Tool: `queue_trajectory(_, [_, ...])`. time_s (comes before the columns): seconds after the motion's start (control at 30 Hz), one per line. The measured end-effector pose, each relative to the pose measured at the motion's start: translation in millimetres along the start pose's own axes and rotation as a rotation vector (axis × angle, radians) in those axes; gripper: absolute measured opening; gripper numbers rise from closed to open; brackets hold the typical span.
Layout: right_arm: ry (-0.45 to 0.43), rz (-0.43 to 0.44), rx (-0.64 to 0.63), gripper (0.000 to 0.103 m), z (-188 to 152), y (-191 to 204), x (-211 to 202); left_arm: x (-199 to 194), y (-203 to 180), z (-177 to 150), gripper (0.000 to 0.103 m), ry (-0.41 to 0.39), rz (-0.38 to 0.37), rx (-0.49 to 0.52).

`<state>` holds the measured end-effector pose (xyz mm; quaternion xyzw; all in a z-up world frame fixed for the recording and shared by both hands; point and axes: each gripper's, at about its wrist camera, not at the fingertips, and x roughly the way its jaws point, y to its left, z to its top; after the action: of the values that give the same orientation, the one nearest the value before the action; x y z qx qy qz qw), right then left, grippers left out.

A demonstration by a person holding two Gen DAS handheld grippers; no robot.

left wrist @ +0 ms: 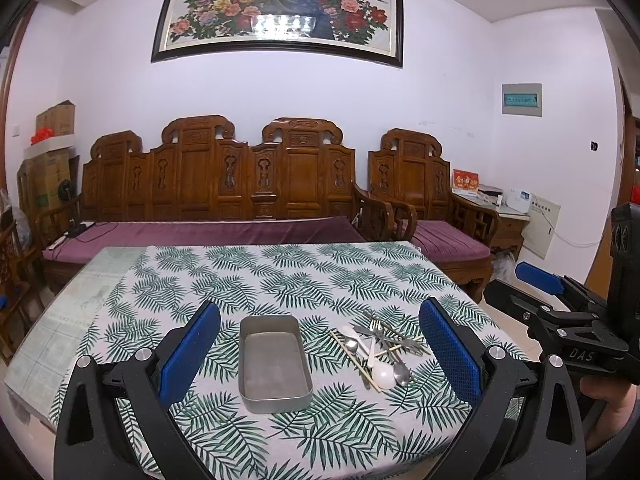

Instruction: Organize utensils

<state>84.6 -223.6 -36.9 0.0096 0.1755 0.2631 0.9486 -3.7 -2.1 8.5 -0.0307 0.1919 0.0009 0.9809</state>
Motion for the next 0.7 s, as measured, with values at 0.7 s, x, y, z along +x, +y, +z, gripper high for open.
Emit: queue_trajectory(0.7, [0.039, -0.016, 0.006, 0.100, -10, -5, 10, 22, -3, -15, 0.096, 0.066, 0.000, 0.005])
